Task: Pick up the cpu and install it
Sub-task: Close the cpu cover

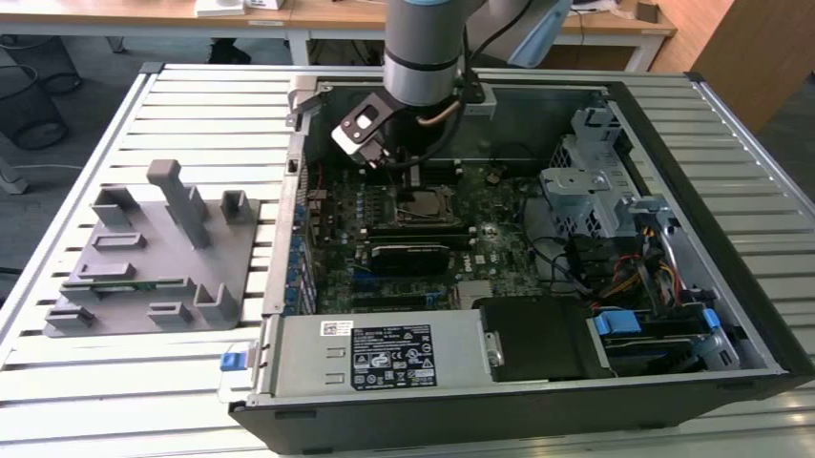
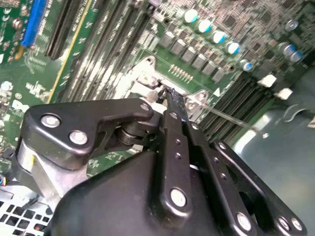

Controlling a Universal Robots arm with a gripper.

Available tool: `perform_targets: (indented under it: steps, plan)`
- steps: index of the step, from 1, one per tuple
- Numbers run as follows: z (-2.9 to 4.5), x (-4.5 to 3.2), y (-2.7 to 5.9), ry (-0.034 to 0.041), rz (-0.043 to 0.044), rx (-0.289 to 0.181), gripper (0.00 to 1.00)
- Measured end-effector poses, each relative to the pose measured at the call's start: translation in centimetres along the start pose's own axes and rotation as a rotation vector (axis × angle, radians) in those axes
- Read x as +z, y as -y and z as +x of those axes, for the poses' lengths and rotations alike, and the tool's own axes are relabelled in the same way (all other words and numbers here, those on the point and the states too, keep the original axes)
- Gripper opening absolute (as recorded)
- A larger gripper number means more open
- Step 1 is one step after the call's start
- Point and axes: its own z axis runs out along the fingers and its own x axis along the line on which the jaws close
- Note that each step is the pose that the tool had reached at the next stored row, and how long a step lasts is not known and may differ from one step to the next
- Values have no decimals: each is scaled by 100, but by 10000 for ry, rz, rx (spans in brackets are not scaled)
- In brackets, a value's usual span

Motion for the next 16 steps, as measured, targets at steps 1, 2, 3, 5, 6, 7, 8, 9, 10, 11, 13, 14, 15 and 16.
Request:
perform_targets:
  steps: [1, 2, 3, 5, 6, 7, 8, 9, 10, 11, 13, 14, 15, 16]
  plan:
    - [-4, -1, -28, 1, 20, -1, 11]
    - [-9, -3, -52, 0, 37, 0, 11]
    - [-11, -3, -74, -1, 52, 1, 11]
    - [-13, -5, -109, -1, 69, 0, 11]
    - [-13, -5, -120, -1, 72, 1, 11]
    - [-13, -5, -134, -1, 75, 1, 11]
    - [-14, -6, -150, -1, 78, 1, 11]
    - [-14, -6, -166, -2, 82, 1, 11]
    - [-15, -7, -185, -3, 86, 1, 11]
    - [-15, -7, -205, -2, 91, 1, 11]
    - [-17, -9, -235, -2, 97, 1, 11]
    - [-17, -9, -250, -2, 98, 1, 11]
    - [-17, -9, -263, -2, 100, 1, 11]
    - [-18, -10, -278, -3, 101, 1, 11]
